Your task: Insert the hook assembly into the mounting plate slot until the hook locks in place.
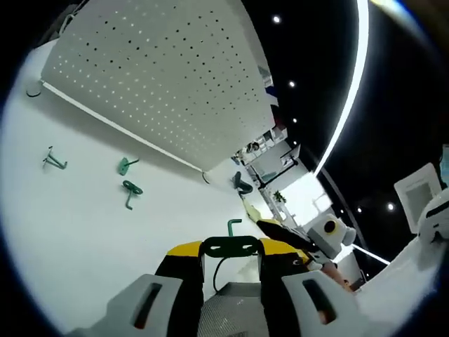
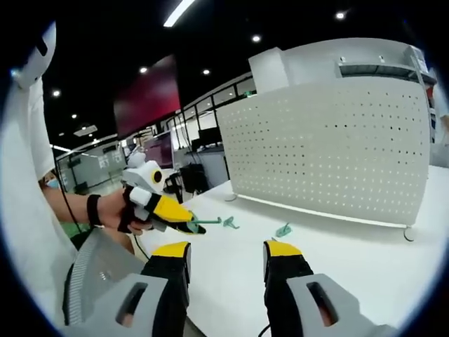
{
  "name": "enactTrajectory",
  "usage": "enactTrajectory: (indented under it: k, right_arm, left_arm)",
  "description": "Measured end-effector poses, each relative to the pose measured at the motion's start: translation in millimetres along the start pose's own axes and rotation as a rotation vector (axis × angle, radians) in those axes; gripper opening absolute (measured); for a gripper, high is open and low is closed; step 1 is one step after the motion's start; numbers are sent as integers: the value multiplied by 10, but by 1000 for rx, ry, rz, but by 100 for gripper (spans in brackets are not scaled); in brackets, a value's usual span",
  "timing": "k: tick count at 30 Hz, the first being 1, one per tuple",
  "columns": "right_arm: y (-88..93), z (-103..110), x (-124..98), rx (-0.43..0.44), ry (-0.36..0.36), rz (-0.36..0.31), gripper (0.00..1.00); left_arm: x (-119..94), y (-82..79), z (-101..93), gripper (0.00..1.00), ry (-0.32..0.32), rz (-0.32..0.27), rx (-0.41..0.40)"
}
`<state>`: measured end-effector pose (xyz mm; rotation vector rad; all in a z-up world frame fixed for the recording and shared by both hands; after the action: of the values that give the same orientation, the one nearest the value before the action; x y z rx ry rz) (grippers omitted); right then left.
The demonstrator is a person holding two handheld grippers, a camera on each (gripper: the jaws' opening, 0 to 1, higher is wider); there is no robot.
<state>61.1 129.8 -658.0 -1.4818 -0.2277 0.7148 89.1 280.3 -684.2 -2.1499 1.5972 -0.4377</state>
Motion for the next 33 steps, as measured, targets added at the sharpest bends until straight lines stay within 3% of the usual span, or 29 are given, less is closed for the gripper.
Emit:
enactTrajectory:
  k: [3,9,15,22,28,33]
  right_arm:
    - [-8,25,12,-5,-25,0,32]
    - [7,66,67,-62,-44,19,32]
    - [-10,114,78,-112,-78,16,23]
    - [-10,189,117,-162,-116,15,20]
    - [16,313,116,-181,-193,13,16]
    - [56,309,103,-198,-195,36,13]
  left_arm:
    - [22,1,-50,31,32,3,-17]
    - [72,75,-133,30,105,64,-50]
    - [110,158,-138,30,112,101,-57]
    - [134,243,-192,31,139,143,-76]
    - [150,281,-218,31,161,169,-96]
    - [150,290,-212,31,164,171,-97]
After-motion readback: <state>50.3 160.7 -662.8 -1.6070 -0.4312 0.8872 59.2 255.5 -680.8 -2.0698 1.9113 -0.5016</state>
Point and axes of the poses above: the point that each gripper's makers call its tool centre point, and the gripper's own axes: x roughly forward along the fingers, z roughly to its left, y roughly out of its underside, the point moved 5 cm from there along -x, roughly backward along the fingers, and after that the axes turned 13 degrees about y, right-handed, at the moved point
